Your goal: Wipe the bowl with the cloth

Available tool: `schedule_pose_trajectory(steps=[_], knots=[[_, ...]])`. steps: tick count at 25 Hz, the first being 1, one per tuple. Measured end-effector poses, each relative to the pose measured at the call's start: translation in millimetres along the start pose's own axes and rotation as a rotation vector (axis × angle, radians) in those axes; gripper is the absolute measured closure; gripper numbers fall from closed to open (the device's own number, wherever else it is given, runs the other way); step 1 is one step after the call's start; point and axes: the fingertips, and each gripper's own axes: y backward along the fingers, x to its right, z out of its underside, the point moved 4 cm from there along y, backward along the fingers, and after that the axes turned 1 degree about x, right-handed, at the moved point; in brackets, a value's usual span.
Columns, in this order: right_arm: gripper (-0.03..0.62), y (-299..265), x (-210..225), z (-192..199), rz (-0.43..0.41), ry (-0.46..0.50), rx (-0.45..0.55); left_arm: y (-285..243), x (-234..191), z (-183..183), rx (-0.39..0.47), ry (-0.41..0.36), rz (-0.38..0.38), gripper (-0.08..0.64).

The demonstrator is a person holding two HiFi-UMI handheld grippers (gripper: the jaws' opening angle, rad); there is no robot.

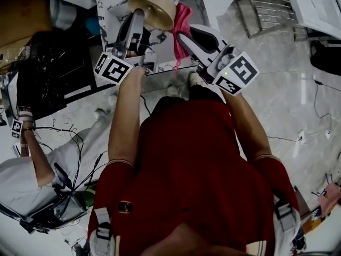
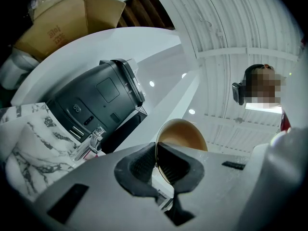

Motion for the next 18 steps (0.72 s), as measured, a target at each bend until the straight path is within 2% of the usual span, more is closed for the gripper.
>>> schedule_pose_trajectory(steps=[10, 18], knots=[[0.525, 0.8, 5.6, -6.8, 0.015, 0.181, -0.087, -0.4, -7.1, 2.8, -0.137, -0.027, -0.016, 0.540], [0.525, 0.2, 9.8, -17.5, -0.004, 0.333, -0.167, 1.1, -8.0, 10.0, -0.262, -0.106, -0.023, 0.540]])
